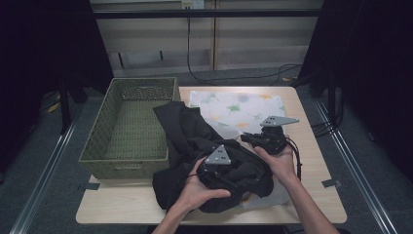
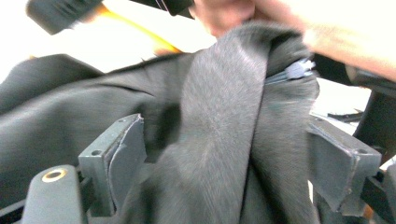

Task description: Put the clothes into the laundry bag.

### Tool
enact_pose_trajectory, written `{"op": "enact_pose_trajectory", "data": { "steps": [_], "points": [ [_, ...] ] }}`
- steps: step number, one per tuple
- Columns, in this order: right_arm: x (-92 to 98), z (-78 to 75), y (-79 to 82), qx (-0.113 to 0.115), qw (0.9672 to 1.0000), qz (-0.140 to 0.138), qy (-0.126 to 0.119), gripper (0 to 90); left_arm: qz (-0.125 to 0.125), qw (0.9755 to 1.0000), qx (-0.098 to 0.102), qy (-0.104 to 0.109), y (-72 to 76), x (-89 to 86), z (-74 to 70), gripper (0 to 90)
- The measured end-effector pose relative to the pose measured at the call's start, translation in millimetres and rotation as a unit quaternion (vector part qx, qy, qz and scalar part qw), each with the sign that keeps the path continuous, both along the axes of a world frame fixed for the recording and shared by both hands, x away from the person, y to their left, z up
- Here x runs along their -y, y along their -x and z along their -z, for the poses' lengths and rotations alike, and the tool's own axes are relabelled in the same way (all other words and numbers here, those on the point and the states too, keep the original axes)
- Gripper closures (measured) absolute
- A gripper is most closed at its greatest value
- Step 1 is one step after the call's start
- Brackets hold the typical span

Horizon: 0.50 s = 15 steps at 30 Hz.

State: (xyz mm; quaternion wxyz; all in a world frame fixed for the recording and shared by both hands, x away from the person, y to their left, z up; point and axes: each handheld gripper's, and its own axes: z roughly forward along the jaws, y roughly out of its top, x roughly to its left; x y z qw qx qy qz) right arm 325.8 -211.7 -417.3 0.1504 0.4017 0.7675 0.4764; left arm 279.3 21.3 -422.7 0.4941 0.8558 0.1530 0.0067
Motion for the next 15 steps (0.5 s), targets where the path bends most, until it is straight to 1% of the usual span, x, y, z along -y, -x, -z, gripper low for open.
{"op": "enact_pose_trajectory", "data": {
  "steps": [1,2,3,4,5,6,7,9,10,11,13,14,15],
  "points": [
    [-0.1,0.5,-0.3,-0.001,1.0000,0.001,0.001,89.2,-0.013,0.9999,0.005,0.007,-3.0,-6.4,-5.9,17.9],
    [-0.3,0.9,-0.5,-0.002,1.0000,0.001,0.000,89.3,-0.019,0.9997,0.004,0.018,-7.3,-13.7,-11.4,17.9],
    [-0.6,1.3,-0.8,-0.002,1.0000,0.002,0.001,89.2,-0.031,0.9990,0.004,0.031,-11.4,-21.6,-16.5,17.9],
    [-0.7,1.6,-1.0,-0.002,1.0000,0.001,0.002,89.2,-0.050,0.9979,0.007,0.040,-15.4,-30.1,-21.3,18.0],
    [-0.7,2.0,-1.2,-0.001,1.0000,0.000,0.002,89.2,-0.059,0.9971,0.010,0.047,-21.1,-39.7,-25.4,18.0],
    [-1.0,2.3,-1.4,-0.003,1.0000,0.000,0.002,89.2,-0.074,0.9957,0.011,0.054,-26.2,-49.6,-28.9,18.0],
    [-1.0,2.3,-1.4,-0.003,1.0000,0.000,0.002,89.2,-0.092,0.9939,0.012,0.059,-30.6,-59.9,-31.9,18.0],
    [-1.2,2.9,-1.6,-0.005,1.0000,0.000,0.002,89.2,-0.119,0.9902,0.014,0.072,-37.7,-81.3,-36.7,18.0],
    [-1.3,3.1,-1.8,-0.005,1.0000,0.000,0.002,89.2,-0.145,0.9859,0.018,0.080,-43.4,-100.8,-39.7,18.0],
    [-1.3,3.1,-1.8,-0.005,1.0000,0.000,0.002,89.2,-0.145,0.9859,0.018,0.080,-43.4,-100.8,-39.7,17.9],
    [-1.3,3.2,-2.1,-0.006,1.0000,0.000,0.002,89.1,-0.179,0.9800,0.023,0.085,-48.8,-119.2,-41.5,16.9],
    [-1.5,3.3,-2.1,-0.005,1.0000,-0.001,0.002,89.1,-0.197,0.9767,0.022,0.083,-51.5,-126.8,-41.7,16.2],
    [-1.9,3.3,-2.1,-0.005,1.0000,-0.002,0.003,89.1,-0.210,0.9738,0.017,0.084,-55.2,-134.5,-40.9,16.2]
  ]
}}
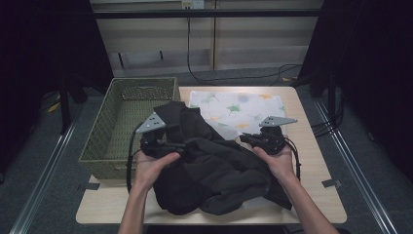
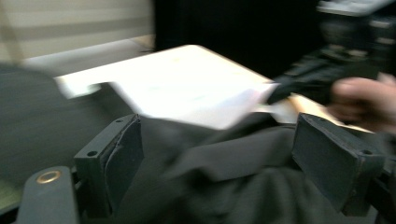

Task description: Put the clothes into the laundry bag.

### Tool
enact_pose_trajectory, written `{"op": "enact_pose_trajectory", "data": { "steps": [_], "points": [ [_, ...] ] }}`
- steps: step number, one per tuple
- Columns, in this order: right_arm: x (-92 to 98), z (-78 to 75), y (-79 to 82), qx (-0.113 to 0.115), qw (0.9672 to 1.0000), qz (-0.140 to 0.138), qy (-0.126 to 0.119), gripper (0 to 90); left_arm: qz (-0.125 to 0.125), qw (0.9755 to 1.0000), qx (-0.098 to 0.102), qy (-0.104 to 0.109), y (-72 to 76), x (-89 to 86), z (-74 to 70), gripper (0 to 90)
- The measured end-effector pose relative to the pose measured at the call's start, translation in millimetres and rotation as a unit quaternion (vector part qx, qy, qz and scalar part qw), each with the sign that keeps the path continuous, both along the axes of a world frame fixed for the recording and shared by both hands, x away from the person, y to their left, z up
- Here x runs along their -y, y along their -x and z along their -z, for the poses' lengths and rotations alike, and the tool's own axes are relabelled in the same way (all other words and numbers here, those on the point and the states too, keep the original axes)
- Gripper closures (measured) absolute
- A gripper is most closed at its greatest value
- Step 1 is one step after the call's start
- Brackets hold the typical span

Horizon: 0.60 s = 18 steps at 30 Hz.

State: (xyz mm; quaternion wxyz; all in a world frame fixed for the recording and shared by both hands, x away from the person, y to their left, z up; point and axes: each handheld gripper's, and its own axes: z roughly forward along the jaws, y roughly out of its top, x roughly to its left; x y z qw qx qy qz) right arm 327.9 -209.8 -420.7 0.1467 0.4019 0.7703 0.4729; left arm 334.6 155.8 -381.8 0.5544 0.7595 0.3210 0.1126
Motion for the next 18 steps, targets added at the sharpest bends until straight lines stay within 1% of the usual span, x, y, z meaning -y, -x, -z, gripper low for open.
{"op": "enact_pose_trajectory", "data": {
  "steps": [1,3,4,7,8,9,10,11,12,13,14,15,16,17,18],
  "points": [
    [-0.4,0.2,-0.1,0.000,1.0000,-0.002,0.001,89.1,-0.015,0.9999,-0.006,0.004,-3.1,-5.2,1.2,15.7],
    [-1.1,0.5,-0.7,-0.001,1.0000,-0.001,0.001,89.1,-0.037,0.9990,-0.010,-0.022,-9.0,-11.2,3.6,14.5],
    [-1.1,0.5,-0.7,-0.001,1.0000,-0.001,0.001,89.1,-0.043,0.9985,-0.013,-0.030,-11.8,-12.8,5.1,14.5],
    [-1.4,0.3,-0.9,-0.001,1.0000,-0.002,0.001,89.1,-0.040,0.9981,-0.034,-0.031,-20.4,-16.0,9.3,12.0],
    [-1.0,0.5,-1.3,-0.001,1.0000,-0.003,0.001,89.0,-0.039,0.9982,-0.031,-0.035,-22.0,-16.8,8.2,10.3],
    [-1.0,0.5,-1.3,-0.001,1.0000,-0.003,0.001,89.0,-0.038,0.9983,-0.033,-0.031,-22.3,-16.9,6.4,10.3],
    [-0.8,0.5,-1.3,-0.001,1.0000,-0.003,0.001,89.0,-0.039,0.9981,-0.035,-0.031,-22.0,-15.8,4.9,10.7],
    [-0.7,0.3,-1.3,-0.001,1.0000,-0.003,0.002,89.0,-0.040,0.9978,-0.033,-0.042,-22.1,-14.4,4.0,11.1],
    [-0.6,0.1,-1.2,0.000,1.0000,-0.003,0.002,89.0,-0.043,0.9968,-0.034,-0.058,-22.7,-13.4,3.8,11.1],
    [-0.6,-0.2,-0.9,0.001,1.0000,-0.004,0.002,89.0,-0.038,0.9958,-0.032,-0.077,-24.6,-12.3,4.8,10.9],
    [-0.6,-0.2,-0.9,0.001,1.0000,-0.004,0.002,89.0,-0.038,0.9958,-0.032,-0.077,-24.6,-12.3,4.8,10.9],
    [-0.5,-0.5,-0.7,0.001,1.0000,-0.005,0.004,89.0,-0.045,0.9941,-0.035,-0.092,-27.0,-11.4,6.0,10.8],
    [-0.5,-0.5,-0.7,0.001,1.0000,-0.005,0.004,89.0,-0.045,0.9941,-0.035,-0.092,-27.0,-11.4,6.0,10.5],
    [-0.7,-0.4,-1.1,0.001,1.0000,-0.004,0.003,89.0,-0.036,0.9947,-0.038,-0.089,-29.2,-12.4,6.4,10.7],
    [-0.7,-0.4,-1.1,0.001,1.0000,-0.004,0.003,89.0,-0.029,0.9944,-0.045,-0.091,-32.2,-12.2,6.8,10.7]
  ]
}}
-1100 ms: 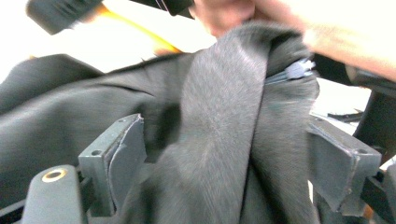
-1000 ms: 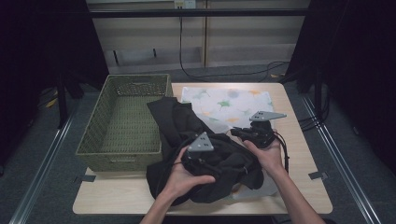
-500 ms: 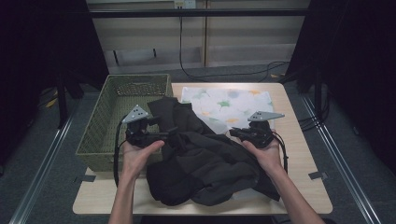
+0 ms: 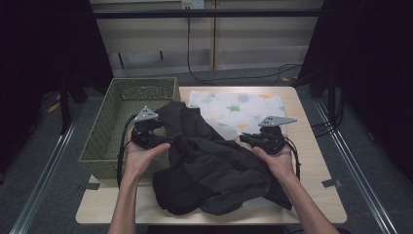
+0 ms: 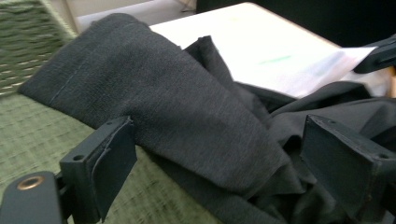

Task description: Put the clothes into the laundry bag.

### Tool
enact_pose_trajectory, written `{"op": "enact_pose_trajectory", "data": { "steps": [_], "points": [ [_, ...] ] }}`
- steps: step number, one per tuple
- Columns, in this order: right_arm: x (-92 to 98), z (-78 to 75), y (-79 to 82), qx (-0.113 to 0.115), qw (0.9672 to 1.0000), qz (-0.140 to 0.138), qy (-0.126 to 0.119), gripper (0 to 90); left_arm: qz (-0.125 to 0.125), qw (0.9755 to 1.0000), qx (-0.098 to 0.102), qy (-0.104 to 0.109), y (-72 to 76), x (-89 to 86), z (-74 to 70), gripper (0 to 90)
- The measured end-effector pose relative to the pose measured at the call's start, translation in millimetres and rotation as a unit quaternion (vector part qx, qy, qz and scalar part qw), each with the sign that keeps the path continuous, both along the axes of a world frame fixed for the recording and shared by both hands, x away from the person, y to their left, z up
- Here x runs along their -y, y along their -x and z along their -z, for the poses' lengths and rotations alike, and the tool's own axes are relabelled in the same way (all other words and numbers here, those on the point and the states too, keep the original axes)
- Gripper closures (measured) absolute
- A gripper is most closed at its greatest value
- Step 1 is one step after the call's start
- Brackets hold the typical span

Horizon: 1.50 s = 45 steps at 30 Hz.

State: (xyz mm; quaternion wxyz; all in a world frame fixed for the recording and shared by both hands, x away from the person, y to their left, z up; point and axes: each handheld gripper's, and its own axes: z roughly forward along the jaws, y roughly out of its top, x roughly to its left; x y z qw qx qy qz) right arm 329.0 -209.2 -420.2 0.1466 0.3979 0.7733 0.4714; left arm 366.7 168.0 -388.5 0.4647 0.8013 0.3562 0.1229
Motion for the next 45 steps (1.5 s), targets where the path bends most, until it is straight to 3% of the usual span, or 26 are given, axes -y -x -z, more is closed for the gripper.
{"op": "enact_pose_trajectory", "data": {
  "steps": [1,2,5,8,10,11,12,13,14,15,16,17,20,22,24,26,27,29,33,37,39,40,42,43,44,45],
  "points": [
    [-0.5,0.1,-0.5,0.001,1.0000,-0.002,0.000,89.0,0.009,0.9996,-0.007,-0.024,-4.0,4.6,-1.3,9.9],
    [-0.5,0.1,-0.5,0.001,1.0000,-0.002,0.000,89.0,0.009,0.9996,-0.007,-0.024,-4.0,4.6,-1.3,10.0],
    [-1.2,0.0,-1.2,0.000,1.0000,0.000,0.002,88.9,0.014,0.9976,-0.027,-0.062,-13.6,12.7,-0.4,8.6],
    [-1.1,-0.5,-1.5,0.000,1.0000,0.001,0.004,88.9,0.003,0.9964,-0.056,-0.063,-22.5,14.9,4.4,8.3],
    [-0.8,-0.6,-1.3,0.000,1.0000,0.000,0.004,88.9,0.010,0.9957,-0.057,-0.073,-23.2,16.9,4.6,24.1],
    [-0.5,-0.4,-1.7,-0.001,1.0000,0.001,0.004,88.9,0.014,0.9941,-0.043,-0.099,-22.0,17.0,2.7,33.1],
    [-0.6,-0.5,-1.7,0.000,1.0000,0.000,0.004,88.9,-0.001,0.9944,-0.040,-0.098,-21.0,18.0,2.5,40.7],
    [-0.7,-0.6,-1.6,0.000,1.0000,0.000,0.004,88.9,-0.004,0.9944,-0.012,-0.105,-17.9,13.5,0.2,52.0],
    [-0.7,-0.6,-1.6,0.000,1.0000,0.000,0.004,88.9,-0.004,0.9944,-0.012,-0.105,-17.9,13.5,0.2,59.4],
    [-0.9,-0.9,-1.3,0.001,1.0000,-0.001,0.005,88.9,-0.007,0.9928,-0.013,-0.119,-18.0,10.9,0.3,62.2],
    [-0.9,-0.9,-1.3,0.001,1.0000,-0.001,0.005,88.9,-0.007,0.9928,-0.013,-0.119,-18.0,10.9,0.3,69.5],
    [-0.9,-0.6,-1.8,0.001,1.0000,0.000,0.005,88.9,-0.021,0.9955,-0.018,-0.091,-17.5,8.4,1.0,73.3],
    [-1.3,-0.6,-1.9,0.001,1.0000,-0.001,0.005,88.9,-0.013,0.9970,-0.012,-0.075,-15.8,7.6,-0.5,84.0],
    [-1.2,-0.3,-2.2,0.000,1.0000,0.000,0.005,88.9,0.000,0.9961,-0.008,-0.088,-13.4,9.6,-4.5,85.0],
    [-1.1,-0.3,-2.2,0.000,1.0000,0.000,0.005,88.9,0.005,0.9967,0.000,-0.081,-9.7,13.8,-8.2,85.3],
    [-1.0,-0.7,-2.0,0.000,1.0000,0.001,0.004,88.9,0.018,0.9979,0.009,-0.062,-4.3,16.4,-15.3,85.4],
    [-0.8,-0.4,-2.4,0.000,1.0000,0.001,0.005,88.9,0.037,0.9982,0.029,-0.038,2.1,19.6,-24.1,85.5],
    [-1.0,0.0,-2.7,0.000,1.0000,-0.001,0.003,88.9,0.041,0.9981,0.034,-0.032,6.8,22.6,-29.2,85.6],
    [-2.8,0.4,-3.2,-0.001,1.0000,-0.001,0.004,89.0,0.086,0.9942,0.064,-0.013,23.4,42.5,-42.4,85.9],
    [-3.2,1.3,-3.7,-0.003,1.0000,-0.002,0.003,89.0,0.127,0.9889,0.077,-0.006,40.6,68.8,-42.5,86.0],
    [-3.3,2.0,-4.4,-0.005,1.0000,0.000,0.001,89.0,0.160,0.9841,0.075,-0.013,51.9,93.4,-31.3,86.0],
    [-3.3,2.0,-4.4,-0.005,1.0000,0.000,0.001,89.0,0.160,0.9841,0.075,-0.013,51.9,93.4,-31.3,86.0],
    [-3.3,2.7,-5.0,-0.006,1.0000,0.000,0.002,89.0,0.190,0.9789,0.069,-0.031,57.0,109.1,-20.1,86.0],
    [-2.8,3.2,-5.4,-0.006,1.0000,-0.002,0.002,89.0,0.211,0.9750,0.056,-0.040,60.9,122.6,-6.6,86.0],
    [-2.8,3.2,-5.4,-0.007,1.0000,-0.001,0.001,89.0,0.211,0.9750,0.056,-0.040,60.9,122.6,-6.6,86.0],
    [-2.4,3.2,-5.5,-0.006,1.0000,-0.001,0.003,89.1,0.225,0.9726,0.043,-0.041,63.8,132.1,6.9,86.0]
  ]
}}
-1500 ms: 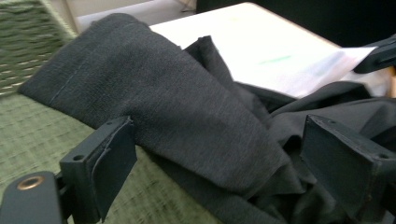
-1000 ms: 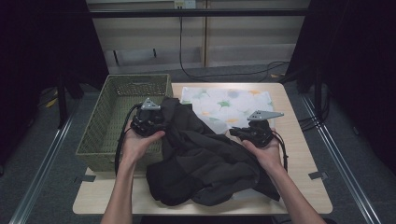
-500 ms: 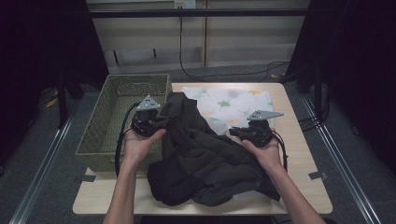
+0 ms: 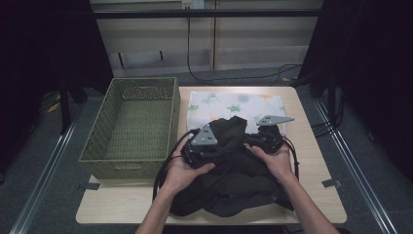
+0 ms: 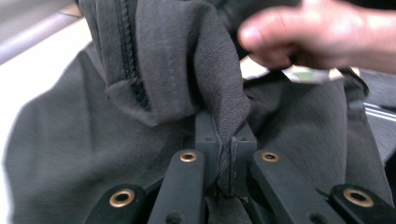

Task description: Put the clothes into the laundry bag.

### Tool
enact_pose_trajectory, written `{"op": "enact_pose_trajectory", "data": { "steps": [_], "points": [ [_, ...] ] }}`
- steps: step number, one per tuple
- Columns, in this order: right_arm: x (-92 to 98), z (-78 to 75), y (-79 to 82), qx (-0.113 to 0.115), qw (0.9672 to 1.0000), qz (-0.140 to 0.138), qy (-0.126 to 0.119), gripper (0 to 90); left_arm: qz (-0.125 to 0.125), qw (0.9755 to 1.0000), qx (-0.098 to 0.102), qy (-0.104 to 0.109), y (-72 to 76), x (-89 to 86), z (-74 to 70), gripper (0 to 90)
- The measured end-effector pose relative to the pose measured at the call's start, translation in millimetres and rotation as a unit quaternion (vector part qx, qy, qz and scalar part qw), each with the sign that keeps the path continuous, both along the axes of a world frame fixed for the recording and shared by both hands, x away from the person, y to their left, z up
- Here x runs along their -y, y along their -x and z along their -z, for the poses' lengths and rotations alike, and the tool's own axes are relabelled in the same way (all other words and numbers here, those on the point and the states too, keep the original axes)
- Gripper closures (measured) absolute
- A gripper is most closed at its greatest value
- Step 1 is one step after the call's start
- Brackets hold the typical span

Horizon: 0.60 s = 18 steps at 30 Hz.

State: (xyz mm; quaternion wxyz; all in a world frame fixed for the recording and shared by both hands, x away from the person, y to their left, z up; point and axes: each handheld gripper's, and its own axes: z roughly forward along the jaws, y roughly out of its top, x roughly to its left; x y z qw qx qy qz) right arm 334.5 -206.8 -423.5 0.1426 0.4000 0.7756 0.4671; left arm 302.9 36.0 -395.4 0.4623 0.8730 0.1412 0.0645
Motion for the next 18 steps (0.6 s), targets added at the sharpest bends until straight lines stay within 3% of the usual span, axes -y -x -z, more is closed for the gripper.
{"op": "enact_pose_trajectory", "data": {
  "steps": [3,4,7,9,10,11,12,17,18],
  "points": [
    [0.8,0.4,-0.4,0.000,1.0000,0.002,0.000,89.1,0.013,0.9998,-0.013,-0.003,1.8,6.4,11.7,86.1],
    [1.9,0.5,-0.7,-0.002,1.0000,0.005,-0.001,89.2,0.023,0.9994,-0.024,-0.008,4.0,11.6,24.0,86.1],
    [4.5,-1.0,-1.4,0.000,0.9999,0.009,-0.005,89.3,0.037,0.9987,-0.029,-0.017,8.2,17.6,36.8,86.1],
    [5.4,-1.7,-1.9,0.001,0.9999,0.010,-0.007,89.3,0.051,0.9970,-0.025,-0.052,14.0,27.1,50.5,86.1],
    [6.1,-2.5,-2.1,0.002,0.9999,0.012,-0.009,89.3,0.063,0.9952,-0.027,-0.070,15.9,31.7,56.8,86.2],
    [6.1,-3.4,-2.3,0.002,0.9998,0.014,-0.011,89.3,0.073,0.9939,-0.033,-0.076,17.9,36.1,63.9,86.1],
    [6.3,-6.0,-2.5,0.007,0.9998,0.013,-0.014,89.3,0.080,0.9913,-0.032,-0.099,23.5,42.7,71.0,86.2],
    [8.1,-18.7,-0.3,0.026,0.9993,0.013,-0.024,89.5,0.086,0.9907,-0.033,-0.099,26.6,45.2,75.9,86.3],
    [6.6,-27.7,3.8,0.040,0.9987,0.012,-0.028,89.5,0.070,0.9882,-0.018,-0.135,29.8,46.5,74.0,86.4]
  ]
}}
